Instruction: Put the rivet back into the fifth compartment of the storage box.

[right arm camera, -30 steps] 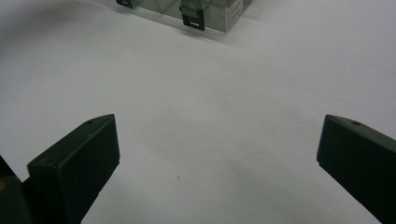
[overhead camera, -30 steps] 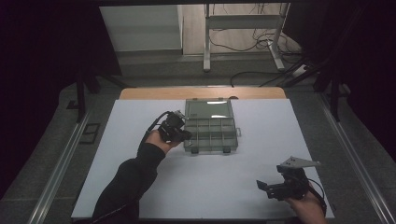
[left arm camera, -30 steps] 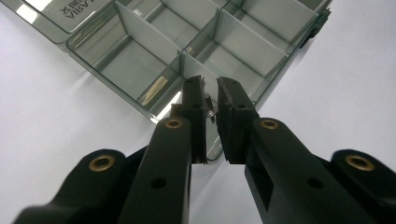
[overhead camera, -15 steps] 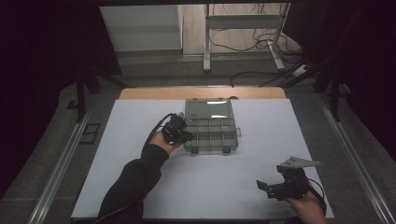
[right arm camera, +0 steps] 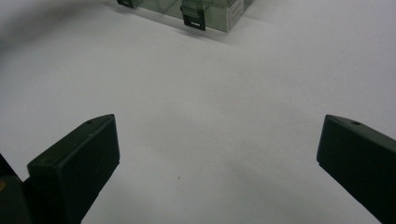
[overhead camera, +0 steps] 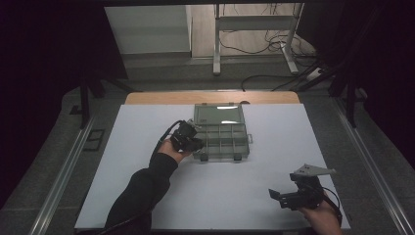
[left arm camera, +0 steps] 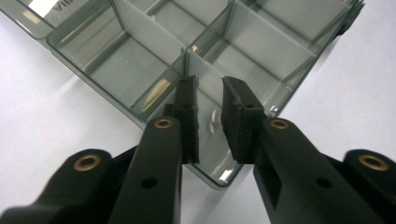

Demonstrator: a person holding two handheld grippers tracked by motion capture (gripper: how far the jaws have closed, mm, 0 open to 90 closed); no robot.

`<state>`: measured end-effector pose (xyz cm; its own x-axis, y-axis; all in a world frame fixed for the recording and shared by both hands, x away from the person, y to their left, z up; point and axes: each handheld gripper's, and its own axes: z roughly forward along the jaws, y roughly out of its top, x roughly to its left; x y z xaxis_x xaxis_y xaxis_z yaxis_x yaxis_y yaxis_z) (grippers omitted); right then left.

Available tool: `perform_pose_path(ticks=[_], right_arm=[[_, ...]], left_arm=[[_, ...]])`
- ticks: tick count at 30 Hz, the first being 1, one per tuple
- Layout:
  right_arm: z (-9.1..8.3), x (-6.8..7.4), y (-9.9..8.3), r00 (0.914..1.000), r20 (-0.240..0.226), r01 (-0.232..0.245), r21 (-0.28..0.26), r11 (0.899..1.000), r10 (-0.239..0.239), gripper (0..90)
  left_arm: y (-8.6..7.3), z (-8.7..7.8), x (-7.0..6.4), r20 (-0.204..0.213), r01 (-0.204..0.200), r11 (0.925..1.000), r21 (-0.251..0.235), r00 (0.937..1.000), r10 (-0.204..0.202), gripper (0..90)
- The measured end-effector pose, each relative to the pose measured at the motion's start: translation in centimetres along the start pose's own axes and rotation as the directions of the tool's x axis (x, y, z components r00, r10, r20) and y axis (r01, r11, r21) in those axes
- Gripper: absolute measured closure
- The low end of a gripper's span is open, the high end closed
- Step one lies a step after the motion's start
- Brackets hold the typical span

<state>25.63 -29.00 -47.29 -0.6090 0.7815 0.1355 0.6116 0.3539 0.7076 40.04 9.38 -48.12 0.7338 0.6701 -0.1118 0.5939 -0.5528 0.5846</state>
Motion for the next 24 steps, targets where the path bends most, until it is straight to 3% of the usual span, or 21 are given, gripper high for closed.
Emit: perform_pose_path(ticks=[8,19,24], right_arm=[[0.0,0.0,0.0,1.0000,-0.001,0.000,0.000,1.000,0.000,0.0],[0.1,0.0,0.0,1.0000,0.000,-0.001,0.003,1.000,0.001,0.0],[0.0,0.0,0.0,1.0000,0.002,-0.002,0.001,1.000,0.002,0.0]], left_arm=[[-0.6,-0.8,-0.5,-0.014,-0.004,0.9998,-0.022,0.9999,0.004,63.8],[-2.0,-2.4,-0.8,0.006,0.008,0.9979,-0.064,1.0000,-0.008,48.1],[-2.6,-3.2,-1.4,0.010,-0.007,0.9974,-0.072,0.9999,0.008,43.4]])
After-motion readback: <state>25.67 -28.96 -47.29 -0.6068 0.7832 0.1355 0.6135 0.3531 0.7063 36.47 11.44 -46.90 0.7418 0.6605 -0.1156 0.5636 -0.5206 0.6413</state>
